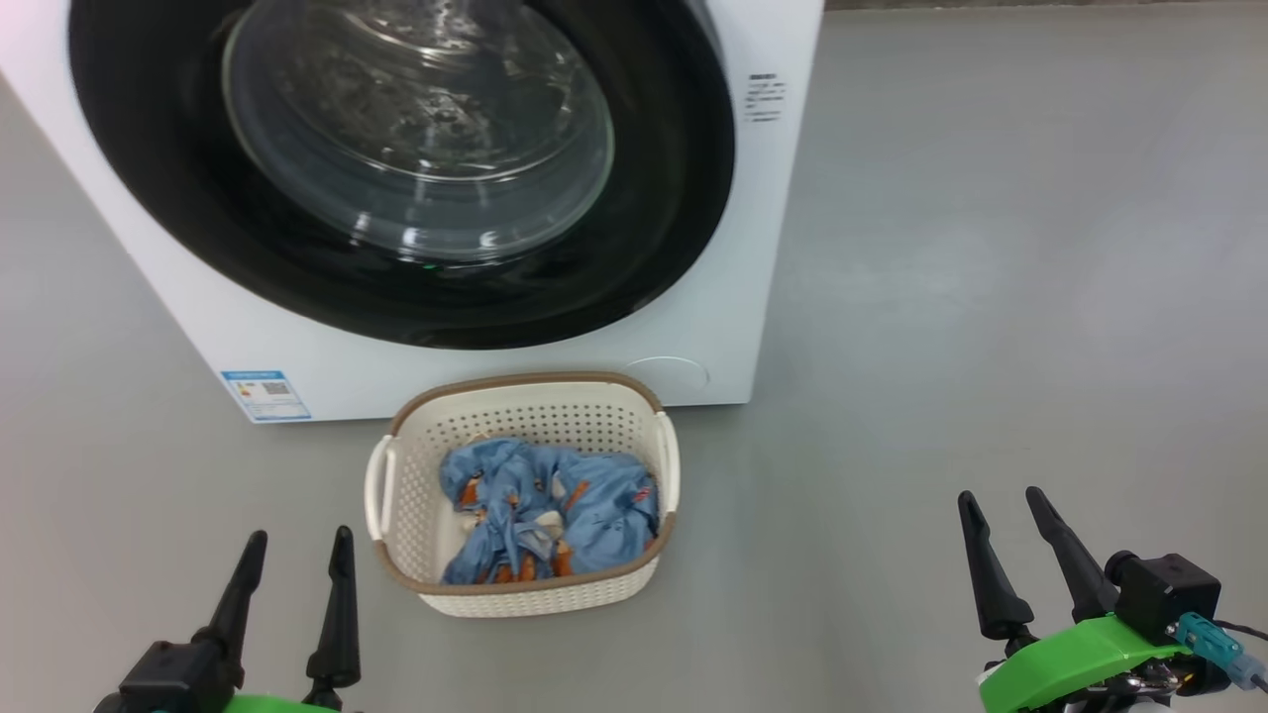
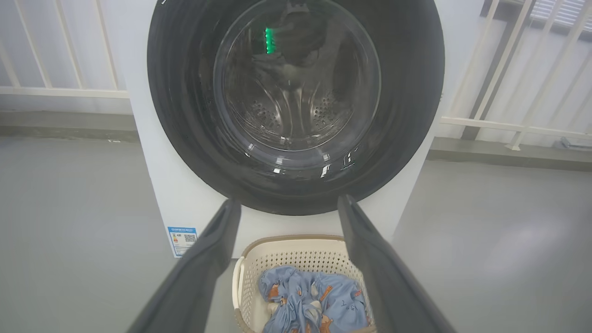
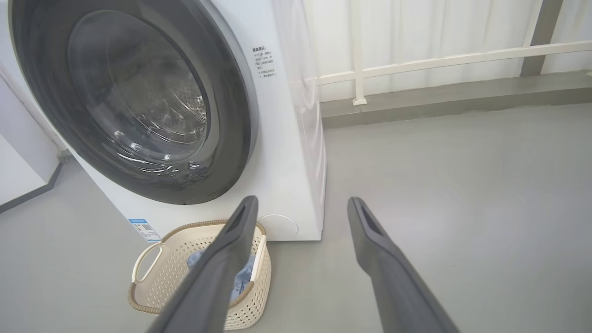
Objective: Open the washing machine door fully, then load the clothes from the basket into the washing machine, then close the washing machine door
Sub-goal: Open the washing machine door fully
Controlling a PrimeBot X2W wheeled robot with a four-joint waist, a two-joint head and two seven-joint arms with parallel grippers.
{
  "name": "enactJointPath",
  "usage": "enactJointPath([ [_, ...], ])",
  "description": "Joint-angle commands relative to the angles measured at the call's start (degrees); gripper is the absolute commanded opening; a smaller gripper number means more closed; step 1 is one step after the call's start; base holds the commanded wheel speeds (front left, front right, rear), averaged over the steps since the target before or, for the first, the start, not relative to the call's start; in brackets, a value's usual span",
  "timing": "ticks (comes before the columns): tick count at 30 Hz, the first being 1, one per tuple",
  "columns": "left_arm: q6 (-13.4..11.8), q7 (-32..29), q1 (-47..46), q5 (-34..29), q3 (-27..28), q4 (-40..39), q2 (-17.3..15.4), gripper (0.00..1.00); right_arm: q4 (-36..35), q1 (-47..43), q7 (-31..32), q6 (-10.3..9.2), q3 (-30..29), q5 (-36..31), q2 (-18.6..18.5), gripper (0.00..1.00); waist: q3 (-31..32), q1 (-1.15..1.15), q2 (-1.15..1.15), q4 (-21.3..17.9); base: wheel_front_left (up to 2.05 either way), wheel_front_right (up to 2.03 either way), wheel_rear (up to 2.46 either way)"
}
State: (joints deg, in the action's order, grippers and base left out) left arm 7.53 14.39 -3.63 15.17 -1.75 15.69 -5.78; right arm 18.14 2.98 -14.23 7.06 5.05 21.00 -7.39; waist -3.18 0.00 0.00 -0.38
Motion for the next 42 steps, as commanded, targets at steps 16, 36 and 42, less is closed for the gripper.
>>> enactJointPath([
  [16,0.0,0.6,-2.0,1.2,1.1,-1.8,-1.2,1.00,-1.4,1.5,-0.8,0.43,0.8,-0.6,-0.5,1.00,0.2,0.00,0.00,0.1,0.32,0.32,-0.64],
  [36,0.0,0.6,-3.0,2.2,-0.4,-1.8,1.0,1.00,-1.0,11.6,-0.8,0.43,0.0,13.4,2.2,0.00,-3.9,0.00,0.00,1.9,0.00,0.00,0.00],
  [42,0.0,0.6,-5.6,2.6,-1.6,-2.3,1.6,1.00,-1.8,21.7,-0.8,0.43,-0.5,36.1,1.8,0.00,-9.0,0.00,0.00,3.9,0.00,0.00,0.00],
])
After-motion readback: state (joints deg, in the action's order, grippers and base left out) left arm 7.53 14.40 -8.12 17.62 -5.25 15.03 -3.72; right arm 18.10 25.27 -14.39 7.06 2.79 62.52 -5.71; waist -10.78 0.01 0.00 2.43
